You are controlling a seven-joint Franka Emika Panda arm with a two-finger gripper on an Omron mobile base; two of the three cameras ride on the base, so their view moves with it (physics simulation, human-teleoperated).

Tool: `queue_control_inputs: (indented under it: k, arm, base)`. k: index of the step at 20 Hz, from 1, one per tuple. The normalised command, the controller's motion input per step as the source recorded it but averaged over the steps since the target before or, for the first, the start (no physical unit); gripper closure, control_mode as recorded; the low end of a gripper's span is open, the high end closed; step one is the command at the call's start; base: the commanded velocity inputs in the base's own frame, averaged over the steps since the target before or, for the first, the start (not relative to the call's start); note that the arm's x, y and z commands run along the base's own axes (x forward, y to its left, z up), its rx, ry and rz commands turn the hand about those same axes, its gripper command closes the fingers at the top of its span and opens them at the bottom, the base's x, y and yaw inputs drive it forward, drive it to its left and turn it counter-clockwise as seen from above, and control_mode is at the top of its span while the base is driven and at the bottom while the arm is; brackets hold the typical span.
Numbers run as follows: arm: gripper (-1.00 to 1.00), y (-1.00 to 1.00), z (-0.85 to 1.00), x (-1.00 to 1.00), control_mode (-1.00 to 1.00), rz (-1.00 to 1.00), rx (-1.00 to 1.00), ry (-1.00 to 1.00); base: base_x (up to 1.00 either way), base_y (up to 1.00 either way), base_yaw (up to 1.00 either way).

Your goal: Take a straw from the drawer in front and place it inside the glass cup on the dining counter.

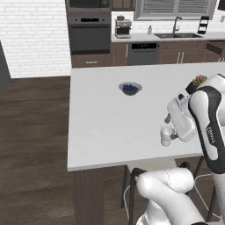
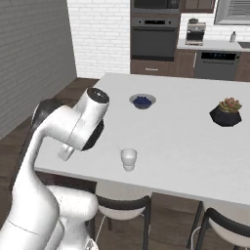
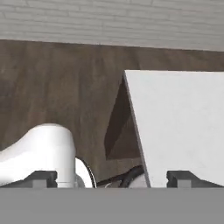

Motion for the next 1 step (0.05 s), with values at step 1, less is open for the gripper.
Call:
queue_control_inputs:
  k: [1]
  arm:
    - [-1.0, 1.0, 0.0, -0.52, -1.0, 0.19, -0.41, 0.09]
  base:
    - [0.0, 0.0, 0.0]
